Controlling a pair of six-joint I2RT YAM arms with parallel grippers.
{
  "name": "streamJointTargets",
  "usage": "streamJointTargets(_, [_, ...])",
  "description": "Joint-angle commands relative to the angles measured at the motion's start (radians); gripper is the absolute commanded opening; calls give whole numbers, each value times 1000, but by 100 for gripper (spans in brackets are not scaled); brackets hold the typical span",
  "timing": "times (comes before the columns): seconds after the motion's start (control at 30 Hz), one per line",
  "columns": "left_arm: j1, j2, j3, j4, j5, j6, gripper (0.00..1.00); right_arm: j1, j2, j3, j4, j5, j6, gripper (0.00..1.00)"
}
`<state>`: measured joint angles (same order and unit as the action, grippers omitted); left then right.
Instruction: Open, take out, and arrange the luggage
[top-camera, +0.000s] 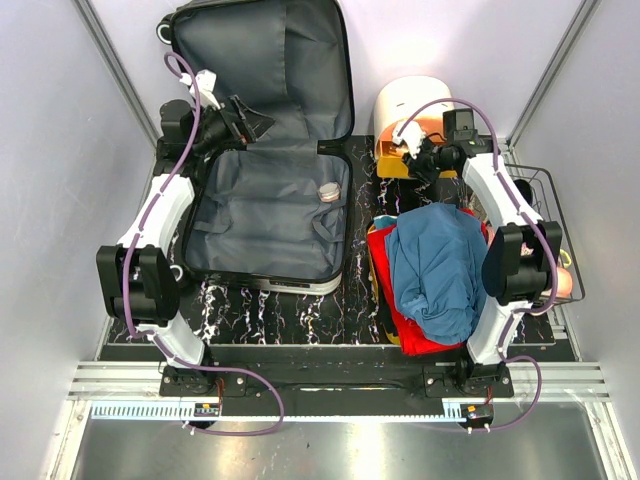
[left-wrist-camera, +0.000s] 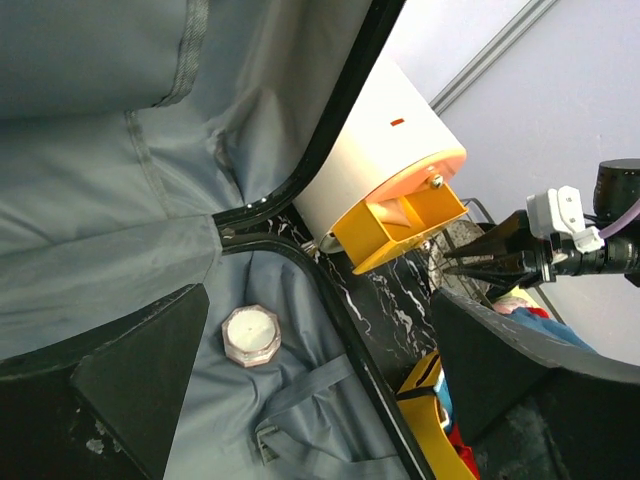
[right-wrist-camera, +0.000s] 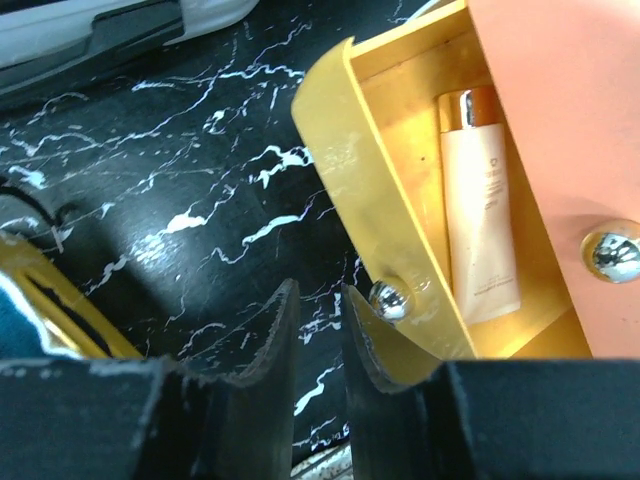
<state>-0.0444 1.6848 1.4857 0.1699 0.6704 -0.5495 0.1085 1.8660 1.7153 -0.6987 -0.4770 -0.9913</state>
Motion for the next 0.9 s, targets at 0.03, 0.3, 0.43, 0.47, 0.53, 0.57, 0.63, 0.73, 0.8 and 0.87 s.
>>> streamJointTargets(0.03, [23, -40, 30, -15, 29, 34, 99, -6, 30, -6, 221, 31, 98, 29])
streamJointTargets(0.3, [34, -42, 21, -40, 21, 60, 99, -6, 116, 6, 456, 127, 131, 29])
streamJointTargets(0.43, [37, -34, 24, -41, 18, 63, 99, -6, 148, 15, 569, 138, 175, 30])
streamJointTargets(0.47, [37, -33, 22, -41, 18, 65, 99, -4, 148, 10, 583, 140, 178, 30])
streamJointTargets(0.53, [37, -28, 27, -46, 17, 69, 99, -4, 139, -17, 634, 147, 187, 31])
streamJointTargets(0.57, [37, -27, 27, -46, 15, 71, 99, -4, 131, -32, 654, 150, 190, 32])
streamJointTargets(0.63, [38, -22, 30, -49, 15, 72, 99, -4, 101, -86, 689, 156, 201, 34])
streamJointTargets(0.73, [38, -16, 35, -50, 17, 69, 99, -6, 38, -144, 732, 143, 262, 35])
streamJointTargets(0.8, [38, -13, 36, -47, 17, 68, 99, -9, -17, -166, 726, 138, 319, 36])
streamJointTargets(0.87, [38, -10, 38, -44, 21, 68, 99, -26, -50, -184, 705, 127, 437, 38])
